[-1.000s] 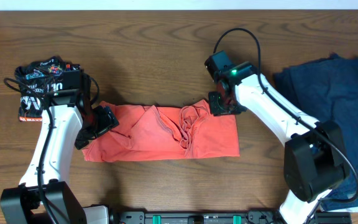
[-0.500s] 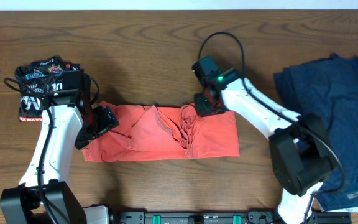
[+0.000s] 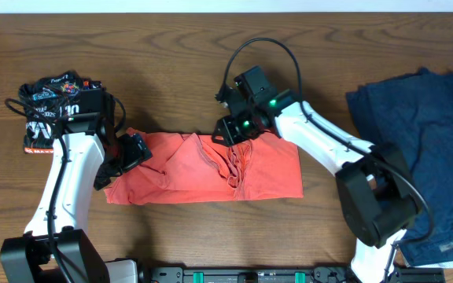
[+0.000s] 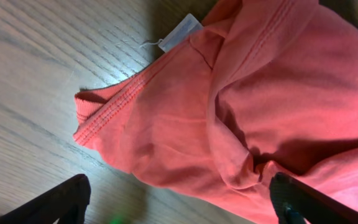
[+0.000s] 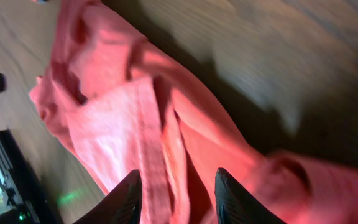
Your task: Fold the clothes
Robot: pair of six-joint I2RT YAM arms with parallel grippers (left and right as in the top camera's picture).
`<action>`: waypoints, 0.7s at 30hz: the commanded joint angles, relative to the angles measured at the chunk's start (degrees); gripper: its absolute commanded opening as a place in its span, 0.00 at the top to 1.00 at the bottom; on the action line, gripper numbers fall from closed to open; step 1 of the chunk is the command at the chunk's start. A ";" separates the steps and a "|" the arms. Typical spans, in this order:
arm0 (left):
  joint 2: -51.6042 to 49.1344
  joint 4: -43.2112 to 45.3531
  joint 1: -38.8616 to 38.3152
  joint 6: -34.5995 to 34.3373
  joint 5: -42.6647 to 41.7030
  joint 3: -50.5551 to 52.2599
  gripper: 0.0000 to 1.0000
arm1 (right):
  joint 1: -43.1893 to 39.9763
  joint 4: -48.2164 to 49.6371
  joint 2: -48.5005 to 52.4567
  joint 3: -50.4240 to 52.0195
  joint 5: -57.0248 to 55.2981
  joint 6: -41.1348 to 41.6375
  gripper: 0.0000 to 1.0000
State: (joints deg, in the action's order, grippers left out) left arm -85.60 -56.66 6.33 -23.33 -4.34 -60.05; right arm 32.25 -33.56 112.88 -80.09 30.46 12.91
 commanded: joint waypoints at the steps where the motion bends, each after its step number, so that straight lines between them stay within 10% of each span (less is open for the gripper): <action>1: -0.24 0.22 0.20 1.68 0.33 -0.11 0.01 | -2.45 -3.63 -6.08 -0.52 -7.74 -1.18 0.60; 6: -1.01 4.48 0.20 12.07 0.35 0.98 0.02 | -6.62 -14.56 -15.21 -0.52 -23.85 2.80 0.55; 21: -17.94 14.14 0.20 21.38 1.68 1.18 0.02 | -13.16 -27.47 -20.20 -0.37 -24.70 2.82 0.54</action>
State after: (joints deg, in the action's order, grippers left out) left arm -101.45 -42.63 6.33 -3.99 -3.51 -59.57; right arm 19.62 -60.99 92.53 -80.27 6.59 15.05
